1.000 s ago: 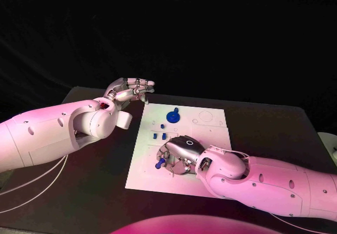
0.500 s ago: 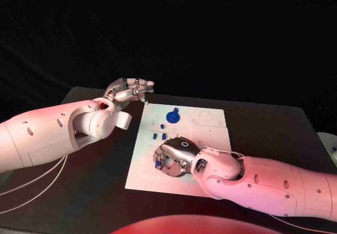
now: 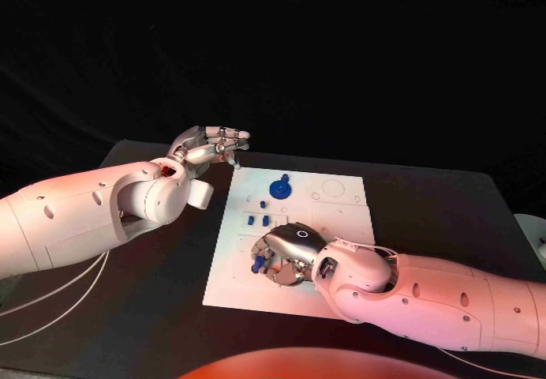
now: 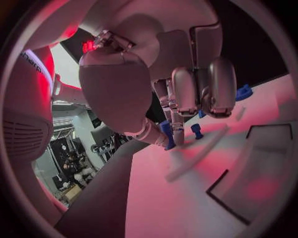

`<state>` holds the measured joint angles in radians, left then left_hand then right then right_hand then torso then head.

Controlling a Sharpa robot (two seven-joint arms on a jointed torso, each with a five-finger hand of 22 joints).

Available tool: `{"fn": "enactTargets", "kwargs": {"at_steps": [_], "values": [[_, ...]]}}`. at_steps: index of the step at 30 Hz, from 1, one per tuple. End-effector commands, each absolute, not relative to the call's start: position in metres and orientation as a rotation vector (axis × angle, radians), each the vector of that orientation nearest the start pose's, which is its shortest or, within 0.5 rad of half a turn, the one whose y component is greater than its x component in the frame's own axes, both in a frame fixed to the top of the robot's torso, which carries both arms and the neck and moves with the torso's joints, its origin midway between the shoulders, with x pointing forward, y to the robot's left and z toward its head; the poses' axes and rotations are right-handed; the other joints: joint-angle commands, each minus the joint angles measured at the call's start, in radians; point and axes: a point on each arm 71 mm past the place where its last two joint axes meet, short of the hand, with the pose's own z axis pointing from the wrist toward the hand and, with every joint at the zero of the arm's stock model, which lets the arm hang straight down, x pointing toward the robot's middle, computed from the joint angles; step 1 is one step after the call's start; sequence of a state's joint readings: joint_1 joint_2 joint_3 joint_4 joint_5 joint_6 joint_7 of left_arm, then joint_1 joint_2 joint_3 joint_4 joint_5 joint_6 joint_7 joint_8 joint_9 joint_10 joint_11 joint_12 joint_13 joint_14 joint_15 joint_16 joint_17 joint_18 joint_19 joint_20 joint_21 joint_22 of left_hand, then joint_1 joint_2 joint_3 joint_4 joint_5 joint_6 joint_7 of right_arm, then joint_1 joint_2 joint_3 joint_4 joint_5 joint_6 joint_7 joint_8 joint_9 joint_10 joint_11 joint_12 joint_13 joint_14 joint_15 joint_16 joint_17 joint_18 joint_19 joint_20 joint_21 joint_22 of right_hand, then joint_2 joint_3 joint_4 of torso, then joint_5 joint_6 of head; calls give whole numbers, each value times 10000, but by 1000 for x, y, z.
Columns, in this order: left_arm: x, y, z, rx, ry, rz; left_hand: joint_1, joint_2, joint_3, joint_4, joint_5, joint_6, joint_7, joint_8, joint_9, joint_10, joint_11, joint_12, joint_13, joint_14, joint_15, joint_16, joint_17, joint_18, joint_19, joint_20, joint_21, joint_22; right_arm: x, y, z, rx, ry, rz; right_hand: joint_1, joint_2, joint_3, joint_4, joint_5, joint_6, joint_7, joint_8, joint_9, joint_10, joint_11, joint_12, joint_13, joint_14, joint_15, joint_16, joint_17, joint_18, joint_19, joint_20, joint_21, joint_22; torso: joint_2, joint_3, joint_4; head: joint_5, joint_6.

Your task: Assemble the parts on the task board

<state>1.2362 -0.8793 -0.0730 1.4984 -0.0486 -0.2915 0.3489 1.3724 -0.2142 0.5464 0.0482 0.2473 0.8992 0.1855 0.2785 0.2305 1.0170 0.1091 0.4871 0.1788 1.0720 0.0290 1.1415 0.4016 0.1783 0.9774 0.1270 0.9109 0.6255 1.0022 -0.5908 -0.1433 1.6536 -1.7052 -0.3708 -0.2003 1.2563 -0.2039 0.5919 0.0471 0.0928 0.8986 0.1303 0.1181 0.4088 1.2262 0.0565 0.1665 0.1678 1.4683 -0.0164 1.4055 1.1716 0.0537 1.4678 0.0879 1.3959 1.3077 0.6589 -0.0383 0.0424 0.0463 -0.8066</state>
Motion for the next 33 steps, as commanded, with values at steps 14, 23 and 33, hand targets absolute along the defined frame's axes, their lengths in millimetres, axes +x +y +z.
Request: {"fn": "enactTargets", "kwargs": {"at_steps": [14,23,33], "values": [[495,236,-175,-10742,14516,-14759,-9,113,-50,-19,-13,-45,-31,-9,0,-111,-8,57,25,-16,58,-43,-18,60,26,26,-70,-17,360,-48,-258,-3546,16208,10042,-49,-405,-1143,224,190,-2077,-359,-487,-622,-139,-121,113,244,295,-141,-13,-90,-150,361,-138,4,1915,-10,-3,-16,-48,60],[495,237,-176,-10756,14537,-14742,-9,113,-50,-19,-13,-45,-31,-9,0,-111,-8,57,25,-16,58,-43,-18,60,26,26,-70,-17,360,-52,-258,-3480,16319,10078,202,-256,-1264,265,197,-1057,-85,-114,-325,-134,-93,162,322,297,-126,-17,-127,-154,372,-138,6,1929,-6,-7,2,-73,67],[495,237,-176,-10764,14557,-14740,18,123,-41,-33,-10,-42,-36,-3,1,-114,-14,75,32,-18,53,-42,-18,62,29,24,-72,-18,362,-49,-262,-3746,16745,9962,259,-246,-1266,287,187,-837,4,2,-306,-272,-28,105,320,286,-76,-29,-162,-140,343,-104,-74,1904,-11,-21,19,-102,54]]}}
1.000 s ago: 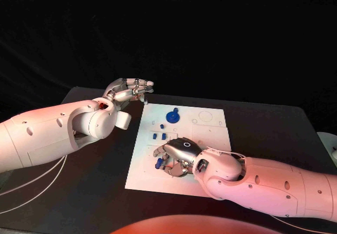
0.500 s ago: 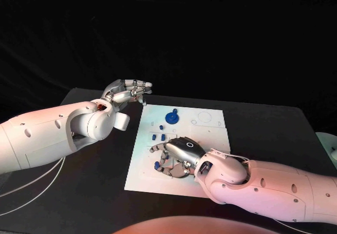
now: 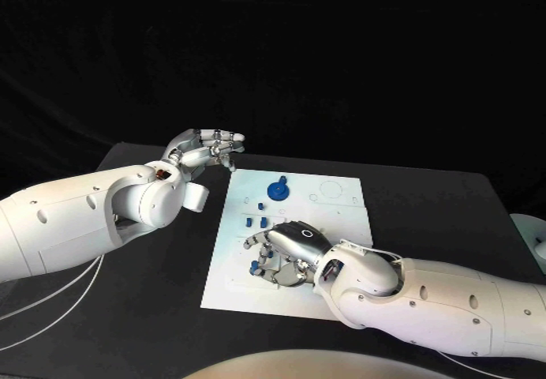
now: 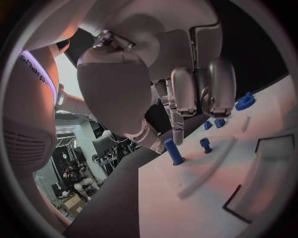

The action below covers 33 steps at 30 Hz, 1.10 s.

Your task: Assemble the parts on the task board

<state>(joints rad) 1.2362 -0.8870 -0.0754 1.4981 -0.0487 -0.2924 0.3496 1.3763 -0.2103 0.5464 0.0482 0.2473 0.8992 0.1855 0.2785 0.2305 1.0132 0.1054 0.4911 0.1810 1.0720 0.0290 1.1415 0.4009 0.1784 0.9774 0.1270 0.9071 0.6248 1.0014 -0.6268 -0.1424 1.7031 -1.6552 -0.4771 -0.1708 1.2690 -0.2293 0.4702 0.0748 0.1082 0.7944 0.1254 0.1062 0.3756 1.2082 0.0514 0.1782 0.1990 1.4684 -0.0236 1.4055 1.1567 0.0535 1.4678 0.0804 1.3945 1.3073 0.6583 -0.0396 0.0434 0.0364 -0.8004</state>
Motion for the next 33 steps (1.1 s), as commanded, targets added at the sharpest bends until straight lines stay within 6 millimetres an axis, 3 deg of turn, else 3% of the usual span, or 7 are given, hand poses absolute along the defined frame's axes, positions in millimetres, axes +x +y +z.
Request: {"fn": "enactTargets", "kwargs": {"at_steps": [1,7,17,22,25,30,33], "values": [[495,237,-176,-10766,14555,-14734,-21,84,-41,-33,-10,-42,-36,-3,1,-77,23,35,9,-17,53,-42,-11,61,28,24,-35,-11,362,-49,-263,-3769,16776,9943,141,10,-46,9,35,223,58,131,28,-93,25,-11,9,285,-1,-27,-10,-138,342,-27,-63,1907,-4,-9,8,-3,-8],[495,238,-176,-10776,14547,-14713,12,103,-29,-51,-7,-32,-40,9,5,-78,16,62,19,-20,47,-41,-12,64,34,20,-35,-11,361,-52,-262,-3786,16791,9896,204,12,2,25,67,837,188,437,101,-57,159,30,49,282,104,-21,-26,-142,343,48,-68,1914,-1,-2,7,10,-14],[495,241,-176,-10797,14513,-14648,12,103,-29,-51,-7,-32,-40,9,5,-78,16,62,19,-20,47,-41,-12,64,34,20,-35,-11,359,-80,-235,-2580,15722,10250,126,-114,-162,137,7,710,155,329,-7,356,80,324,249,288,59,11,6,-181,431,54,142,2008,-19,7,-26,-79,57],[494,242,-176,-10808,14517,-14619,12,103,-29,-51,-7,-32,-40,9,5,-78,16,62,19,-20,47,-41,-12,64,34,20,-35,-11,370,-113,-222,-549,16277,10438,-28,-52,-351,380,74,1280,212,635,62,809,93,734,591,341,63,128,217,-226,516,45,350,2098,-38,1,-42,-262,113],[494,243,-177,-10819,14536,-14598,12,103,-29,-51,-7,-32,-40,9,5,-78,16,62,19,-20,47,-41,-12,64,34,20,-35,-11,377,-136,-219,667,17013,10247,-161,43,-506,601,207,1846,59,1048,255,967,-46,1299,1153,393,-40,266,471,-249,562,-18,470,2157,-41,-3,-61,-410,123],[493,242,-178,-10826,14573,-14590,12,103,-29,-51,-7,-32,-40,9,5,-78,16,62,19,-20,47,-41,-12,64,34,20,-35,-11,382,-185,-220,2148,18303,9198,-240,92,-820,824,271,2006,-138,1448,628,1023,-235,2712,2531,376,-195,251,363,-280,616,-163,611,2228,-87,-30,-128,-627,107],[493,241,-178,-10813,14583,-14619,29,106,-28,-63,-9,-25,-40,18,8,-85,16,85,27,-23,44,-42,-14,64,37,17,-34,-10,381,-207,-223,2384,18689,8460,-320,80,-1188,1110,771,1974,-250,1861,1080,875,-344,5305,5187,476,-283,468,786,-386,791,-222,1089,2410,-107,-30,-185,-714,72]]}}
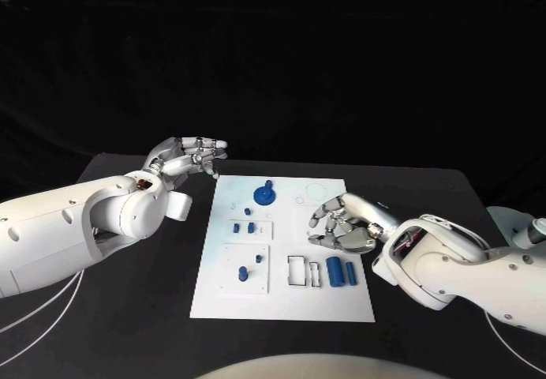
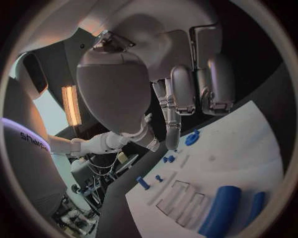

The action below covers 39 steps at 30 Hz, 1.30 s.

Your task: Assemble the parts on the task board

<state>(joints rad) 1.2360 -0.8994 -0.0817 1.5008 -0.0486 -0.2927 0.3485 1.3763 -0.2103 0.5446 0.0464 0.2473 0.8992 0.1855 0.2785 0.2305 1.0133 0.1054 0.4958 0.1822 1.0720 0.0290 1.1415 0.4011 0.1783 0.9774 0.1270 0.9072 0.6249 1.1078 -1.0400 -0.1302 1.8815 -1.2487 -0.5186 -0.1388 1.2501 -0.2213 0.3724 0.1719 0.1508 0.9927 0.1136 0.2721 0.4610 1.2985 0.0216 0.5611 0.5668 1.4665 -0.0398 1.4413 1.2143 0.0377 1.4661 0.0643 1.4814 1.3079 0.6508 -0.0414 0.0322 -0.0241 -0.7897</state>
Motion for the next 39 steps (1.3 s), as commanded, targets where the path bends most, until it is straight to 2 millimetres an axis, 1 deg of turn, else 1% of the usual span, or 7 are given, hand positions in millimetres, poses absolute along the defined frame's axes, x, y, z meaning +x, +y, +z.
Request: {"fn": "enactTargets", "kwargs": {"at_steps": [1,2,6,12,13,17,39], "values": [[493,241,-178,-10808,14588,-14631,29,106,-10,-44,-9,-25,-40,18,8,-86,16,38,15,-23,44,-42,-15,64,38,17,-35,-12,379,-213,-224,2393,18769,8196,-125,21,-266,203,358,-52,-138,258,307,-119,-53,1765,1840,500,-94,128,238,-235,820,-88,253,2418,-38,-10,-88,-145,-53],[493,240,-178,-10802,14596,-14647,29,106,-10,-44,-9,-25,-40,18,8,-86,16,38,15,-23,44,-42,-15,64,38,17,-35,-12,378,-220,-225,2409,18851,7860,-123,29,-351,294,386,-98,-139,335,412,-163,-45,2199,2315,504,-159,150,268,-248,837,-55,302,2437,-44,-10,-95,-178,-51],[492,239,-178,-10790,14619,-14687,29,106,-10,-44,-9,-25,-40,18,8,-86,16,38,15,-23,44,-42,-15,64,38,17,-35,-12,370,-238,-229,2555,19069,6894,-335,66,-571,620,425,-100,-169,472,571,81,-57,3312,3448,546,-127,253,495,-300,926,-104,551,2521,-69,-17,-131,-231,-70],[490,237,-178,-10776,14643,-14740,27,107,-12,-43,-10,-21,-40,22,9,-87,16,43,17,-24,44,-42,-16,64,38,17,-35,-12,358,-247,-238,2450,19385,5892,-327,34,-848,939,497,-240,-159,571,755,-50,-43,3651,3926,541,-125,281,516,-306,936,-104,578,2533,-92,-25,-181,-256,-127],[490,237,-178,-10774,14646,-14747,27,107,-12,-43,-10,-21,-40,22,9,-87,16,43,17,-24,44,-42,-16,64,38,17,-35,-12,357,-247,-239,2420,19420,5816,-353,31,-896,1001,506,-257,-159,580,775,-81,-39,3640,3936,541,-122,285,524,-306,935,-103,577,2533,-95,-27,-179,-265,-138],[489,237,-177,-10771,14656,-14762,27,107,-12,-43,-10,-21,-40,22,9,-87,16,43,17,-24,44,-42,-16,64,38,17,-35,-12,352,-244,-247,2179,19540,5484,-528,15,-1296,1189,1156,-345,-162,671,933,-205,-36,3645,4089,548,-119,326,596,-323,962,-100,652,2557,-87,-25,-169,-263,-158],[488,237,-177,-10775,14704,-14799,-11,112,-29,-15,-13,-9,-35,35,13,-101,22,69,25,-28,50,-41,-17,59,36,19,-41,-14,351,-216,-274,1425,19909,5183,-836,140,-1659,1207,1139,-369,-180,736,1035,-163,-46,3785,4317,535,-124,316,538,-327,969,-101,672,2563,-76,-30,-153,-164,-196]]}}
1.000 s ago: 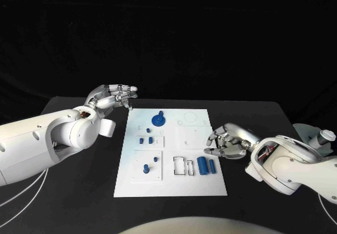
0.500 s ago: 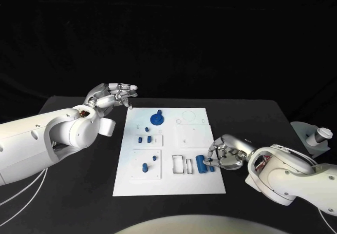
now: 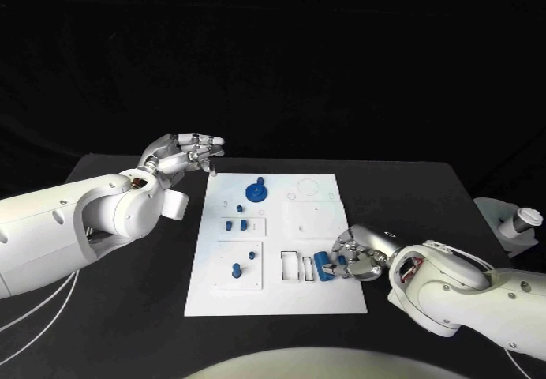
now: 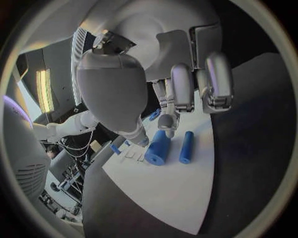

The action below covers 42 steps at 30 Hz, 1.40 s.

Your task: Assemble the parts on the task board

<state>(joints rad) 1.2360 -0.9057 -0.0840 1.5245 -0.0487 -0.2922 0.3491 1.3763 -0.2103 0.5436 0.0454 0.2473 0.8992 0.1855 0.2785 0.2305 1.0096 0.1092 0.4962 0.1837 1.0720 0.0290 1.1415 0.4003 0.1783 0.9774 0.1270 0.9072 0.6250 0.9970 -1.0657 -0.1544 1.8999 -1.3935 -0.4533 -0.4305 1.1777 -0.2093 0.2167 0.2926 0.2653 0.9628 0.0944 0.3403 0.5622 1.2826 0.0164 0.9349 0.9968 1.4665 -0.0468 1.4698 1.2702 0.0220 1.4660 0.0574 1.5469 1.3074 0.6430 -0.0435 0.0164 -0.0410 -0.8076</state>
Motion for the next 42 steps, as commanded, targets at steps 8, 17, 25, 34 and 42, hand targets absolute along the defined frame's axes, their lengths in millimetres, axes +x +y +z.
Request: {"fn": "enactTargets", "kwargs": {"at_steps": [8,17,25,34,42], "values": [[488,238,-177,-10780,14727,-14810,-11,112,-19,-5,-13,-9,-35,36,13,-64,-15,65,11,-27,50,-40,-9,59,36,19,-41,-15,353,-211,-280,1087,20032,4902,-243,90,-264,3,-68,-81,6,77,60,-3,3,62,74,528,-56,23,-54,-170,969,-33,14,2567,-7,-14,-15,48,-26],[488,238,-178,-10789,14772,-14830,-28,114,-26,9,-14,-10,-35,38,13,-72,-13,75,13,-29,53,-39,-10,58,35,21,-45,-17,352,-202,-287,1156,20095,4941,-303,166,-403,-1,-131,-26,-21,137,109,69,-16,197,230,521,-68,12,-93,-170,970,-39,15,2567,-6,-11,-2,48,-36],[487,238,-178,-10801,14818,-14840,-28,114,-26,9,-14,-10,-35,38,13,-72,-13,75,13,-29,53,-39,-10,58,35,21,-45,-17,351,-197,-290,1213,20281,4948,-235,228,-467,-21,-108,32,-52,193,150,128,-44,289,337,523,-88,13,-93,-174,977,-52,35,2573,-13,-23,-21,43,-51],[487,238,-178,-10809,14847,-14847,-28,114,-26,9,-14,-10,-35,38,13,-72,-13,75,13,-29,53,-39,-10,58,35,21,-45,-17,350,-197,-292,1123,20540,4754,471,212,-520,-76,549,38,-80,248,223,144,-82,306,481,525,-130,18,-97,-178,983,-97,53,2578,-20,-19,-18,13,-50],[487,238,-178,-10817,14883,-14857,-37,113,-31,16,-12,-14,-37,40,13,-84,-15,89,18,-32,54,-38,-10,58,32,23,-52,-20,351,-201,-290,1989,20306,4818,1756,557,383,-345,491,237,-210,301,233,428,-212,771,996,556,-239,80,56,-205,1025,-184,171,2613,-14,-14,-25,27,-45]]}}
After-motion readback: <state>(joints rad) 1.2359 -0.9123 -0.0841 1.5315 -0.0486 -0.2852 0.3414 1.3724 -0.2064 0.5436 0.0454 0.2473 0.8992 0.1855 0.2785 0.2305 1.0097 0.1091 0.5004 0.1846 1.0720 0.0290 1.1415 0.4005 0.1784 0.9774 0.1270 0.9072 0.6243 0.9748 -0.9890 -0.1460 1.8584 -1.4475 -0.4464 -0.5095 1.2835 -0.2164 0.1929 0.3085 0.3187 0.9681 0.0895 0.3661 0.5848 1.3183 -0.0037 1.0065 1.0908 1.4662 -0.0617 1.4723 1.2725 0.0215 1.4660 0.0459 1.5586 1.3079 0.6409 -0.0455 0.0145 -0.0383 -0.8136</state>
